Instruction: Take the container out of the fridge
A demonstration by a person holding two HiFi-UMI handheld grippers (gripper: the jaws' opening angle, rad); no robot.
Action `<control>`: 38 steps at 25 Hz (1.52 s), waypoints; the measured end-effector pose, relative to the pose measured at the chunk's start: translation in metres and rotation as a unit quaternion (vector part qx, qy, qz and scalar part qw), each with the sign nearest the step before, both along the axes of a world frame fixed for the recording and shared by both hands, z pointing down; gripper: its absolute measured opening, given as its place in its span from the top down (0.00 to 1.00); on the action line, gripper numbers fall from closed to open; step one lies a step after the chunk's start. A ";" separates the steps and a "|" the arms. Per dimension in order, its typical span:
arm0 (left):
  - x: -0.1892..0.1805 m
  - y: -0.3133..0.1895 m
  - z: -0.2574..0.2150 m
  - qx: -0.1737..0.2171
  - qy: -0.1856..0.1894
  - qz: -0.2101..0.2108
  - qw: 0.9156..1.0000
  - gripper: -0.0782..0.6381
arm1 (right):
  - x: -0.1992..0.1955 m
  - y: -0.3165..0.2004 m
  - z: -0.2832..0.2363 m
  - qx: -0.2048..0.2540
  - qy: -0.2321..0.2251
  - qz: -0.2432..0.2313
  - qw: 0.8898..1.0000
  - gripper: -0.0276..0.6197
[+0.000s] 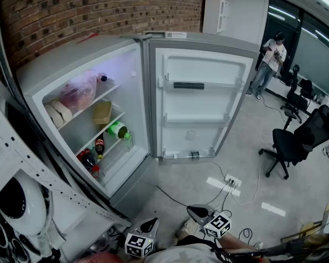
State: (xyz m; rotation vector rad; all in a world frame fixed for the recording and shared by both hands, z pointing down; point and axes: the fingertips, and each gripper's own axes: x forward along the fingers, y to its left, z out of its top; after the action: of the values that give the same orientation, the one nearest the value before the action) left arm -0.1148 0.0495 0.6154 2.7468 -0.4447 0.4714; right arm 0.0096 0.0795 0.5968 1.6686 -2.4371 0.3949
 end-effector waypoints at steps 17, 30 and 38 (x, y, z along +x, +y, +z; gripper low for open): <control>-0.005 0.006 -0.011 0.018 0.011 -0.020 1.000 0.89 | 0.001 0.000 -0.011 0.025 -0.005 -0.001 1.000 0.95; -0.007 -0.021 -0.009 0.006 0.007 -0.082 0.997 0.89 | 0.003 -0.039 -0.018 0.024 -0.012 -0.054 0.998 0.95; -0.001 -0.049 -0.012 0.013 -0.002 -0.122 0.992 0.89 | 0.015 -0.074 -0.017 0.021 -0.021 -0.091 0.995 0.95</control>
State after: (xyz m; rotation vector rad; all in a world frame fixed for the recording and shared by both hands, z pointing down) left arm -0.1153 0.0003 0.6039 2.6682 -0.7797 0.4107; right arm 0.0246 0.0056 0.5795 1.4497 -2.6188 0.3572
